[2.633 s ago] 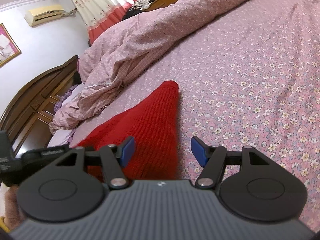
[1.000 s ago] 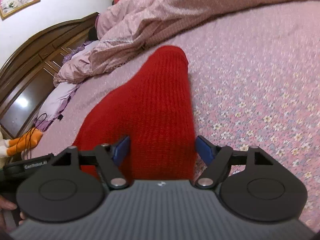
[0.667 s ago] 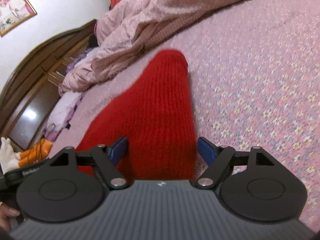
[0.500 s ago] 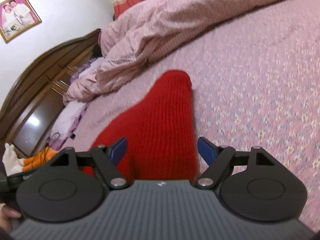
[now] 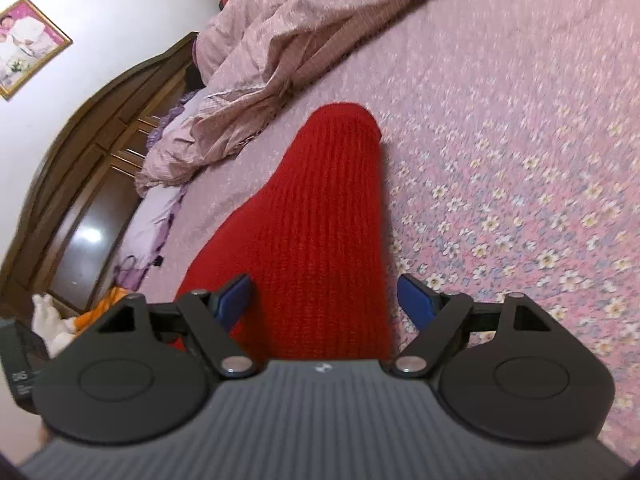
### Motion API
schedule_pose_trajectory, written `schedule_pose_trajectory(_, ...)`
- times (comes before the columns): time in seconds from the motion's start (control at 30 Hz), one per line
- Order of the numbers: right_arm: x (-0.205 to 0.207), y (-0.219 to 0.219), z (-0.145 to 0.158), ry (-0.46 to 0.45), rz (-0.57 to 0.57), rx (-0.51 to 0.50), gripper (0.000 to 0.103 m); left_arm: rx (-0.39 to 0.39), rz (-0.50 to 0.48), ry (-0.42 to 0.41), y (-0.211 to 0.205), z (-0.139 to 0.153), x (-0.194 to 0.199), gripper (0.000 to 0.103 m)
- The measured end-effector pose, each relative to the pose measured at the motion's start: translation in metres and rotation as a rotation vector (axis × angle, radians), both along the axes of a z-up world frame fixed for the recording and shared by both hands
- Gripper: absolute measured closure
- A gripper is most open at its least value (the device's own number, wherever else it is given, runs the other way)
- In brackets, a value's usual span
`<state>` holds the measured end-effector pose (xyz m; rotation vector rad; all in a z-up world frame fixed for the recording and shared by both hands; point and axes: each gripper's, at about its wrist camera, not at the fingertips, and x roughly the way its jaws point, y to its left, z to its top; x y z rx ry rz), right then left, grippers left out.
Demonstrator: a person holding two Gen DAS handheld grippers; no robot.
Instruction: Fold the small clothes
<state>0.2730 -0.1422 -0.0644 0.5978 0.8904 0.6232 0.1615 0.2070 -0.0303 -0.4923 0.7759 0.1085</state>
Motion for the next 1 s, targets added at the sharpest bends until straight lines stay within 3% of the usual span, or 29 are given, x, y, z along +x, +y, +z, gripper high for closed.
schedule_pose_trajectory(0.27, 0.011, 0.001, -0.015, 0.009, 0.052, 0.053, 0.017, -0.073, -0.012, 0.002, 0.009, -0.009, 0.011, 0.021)
schedule_pose_trajectory(0.6, 0.015, 0.002, -0.028, 0.031, 0.079, 0.089, 0.012, -0.069, -0.022, 0.0, 0.012, -0.014, 0.012, 0.02)
schedule_pose_trajectory(0.83, 0.015, 0.002, -0.03, 0.026, 0.101, 0.089, 0.012, -0.009, -0.012, -0.005, 0.005, -0.008, 0.005, 0.019)
schedule_pose_trajectory(1.0, 0.017, 0.001, -0.03, 0.036, 0.118, 0.094, 0.011, -0.052, -0.006, 0.002, 0.01, -0.013, 0.006, 0.018)
